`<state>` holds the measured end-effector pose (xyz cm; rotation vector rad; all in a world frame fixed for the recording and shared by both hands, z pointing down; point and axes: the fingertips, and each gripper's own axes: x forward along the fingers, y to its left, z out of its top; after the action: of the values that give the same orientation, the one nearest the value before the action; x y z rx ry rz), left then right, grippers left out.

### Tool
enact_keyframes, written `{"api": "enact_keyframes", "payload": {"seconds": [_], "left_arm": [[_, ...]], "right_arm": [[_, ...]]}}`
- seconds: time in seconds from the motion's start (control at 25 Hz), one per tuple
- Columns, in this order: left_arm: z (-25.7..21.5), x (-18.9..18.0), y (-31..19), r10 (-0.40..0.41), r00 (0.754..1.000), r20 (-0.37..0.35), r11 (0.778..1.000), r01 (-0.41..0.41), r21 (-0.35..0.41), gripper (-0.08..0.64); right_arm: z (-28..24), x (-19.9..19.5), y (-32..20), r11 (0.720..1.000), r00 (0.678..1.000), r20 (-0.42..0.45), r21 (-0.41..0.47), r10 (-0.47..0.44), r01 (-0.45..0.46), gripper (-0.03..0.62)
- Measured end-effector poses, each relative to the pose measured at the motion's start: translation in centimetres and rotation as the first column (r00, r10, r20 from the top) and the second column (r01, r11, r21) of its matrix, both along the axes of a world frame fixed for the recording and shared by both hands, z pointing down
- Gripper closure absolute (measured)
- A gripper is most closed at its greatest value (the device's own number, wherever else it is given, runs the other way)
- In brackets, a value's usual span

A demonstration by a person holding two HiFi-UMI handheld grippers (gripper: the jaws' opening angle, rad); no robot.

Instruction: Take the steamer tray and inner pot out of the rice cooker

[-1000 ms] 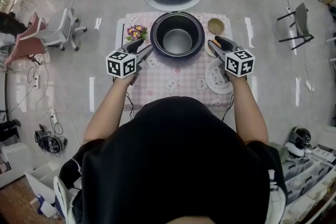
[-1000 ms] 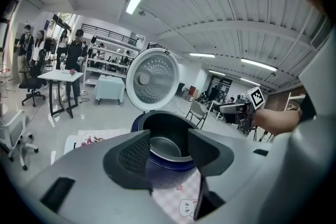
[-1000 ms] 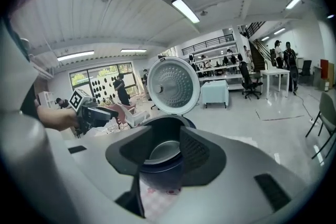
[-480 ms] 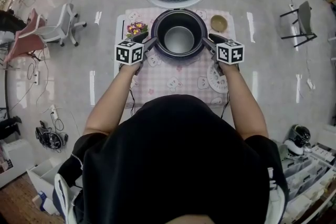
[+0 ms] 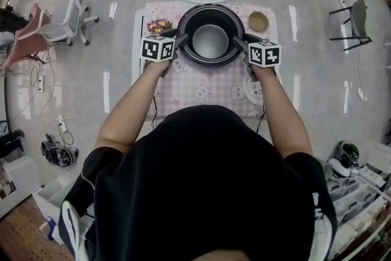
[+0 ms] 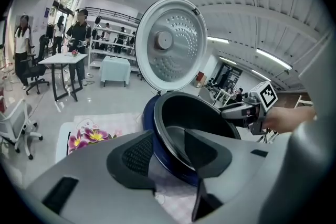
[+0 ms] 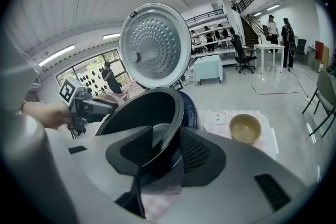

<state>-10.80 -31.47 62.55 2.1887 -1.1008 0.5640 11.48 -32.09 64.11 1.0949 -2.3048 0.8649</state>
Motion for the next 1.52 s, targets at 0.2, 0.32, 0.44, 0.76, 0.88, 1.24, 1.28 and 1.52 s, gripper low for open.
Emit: {"api": "enact_keyframes", "payload": {"seconds": [0.2,0.32,0.44,0.76,0.88,1.24,1.28,1.52], "left_arm": [[0.3,-0.3,-0.2,-0.04,0.999,-0.009,0.999,0.04,-0.012,0.382],[0.4,-0.4,-0.3,-0.067,0.997,-0.04,0.997,0.065,-0.045,0.41],[0.4,0.6,-0.6,-0.09,0.988,-0.122,0.994,0.081,-0.079,0.431],[0.2,0.1,-1.1,-0.207,0.945,-0.253,0.971,0.166,-0.171,0.437],[0.1,-0.3,-0.8,-0.229,0.935,-0.27,0.967,0.186,-0.176,0.462],[-3.2,-1.0,-0.8,-0.259,0.906,-0.334,0.965,0.224,-0.14,0.511],[-3.8,-0.9,-0.8,-0.259,0.902,-0.345,0.965,0.226,-0.133,0.512],[-7.3,-0.6,-0.4,-0.242,0.89,-0.387,0.97,0.23,-0.078,0.515]], "right_arm": [[0.2,-0.2,-0.4,0.999,0.999,-0.009,-0.004,0.038,-0.038,0.447],[-0.1,-0.2,-0.7,0.996,0.996,0.035,-0.026,0.082,-0.081,0.464],[-0.3,-0.1,-0.9,0.99,0.987,0.081,-0.057,0.136,-0.132,0.475],[-0.5,0.0,-1.0,0.964,0.95,0.21,-0.184,0.229,-0.192,0.525],[-0.9,0.0,-0.8,0.962,0.939,0.249,-0.196,0.237,-0.191,0.537],[-6.3,-0.1,-0.6,0.976,0.921,0.331,-0.138,0.205,-0.168,0.538],[-6.8,-0.1,-0.6,0.977,0.92,0.336,-0.131,0.204,-0.169,0.538],[-9.6,0.6,0.1,0.981,0.909,0.368,-0.089,0.194,-0.174,0.546]]}}
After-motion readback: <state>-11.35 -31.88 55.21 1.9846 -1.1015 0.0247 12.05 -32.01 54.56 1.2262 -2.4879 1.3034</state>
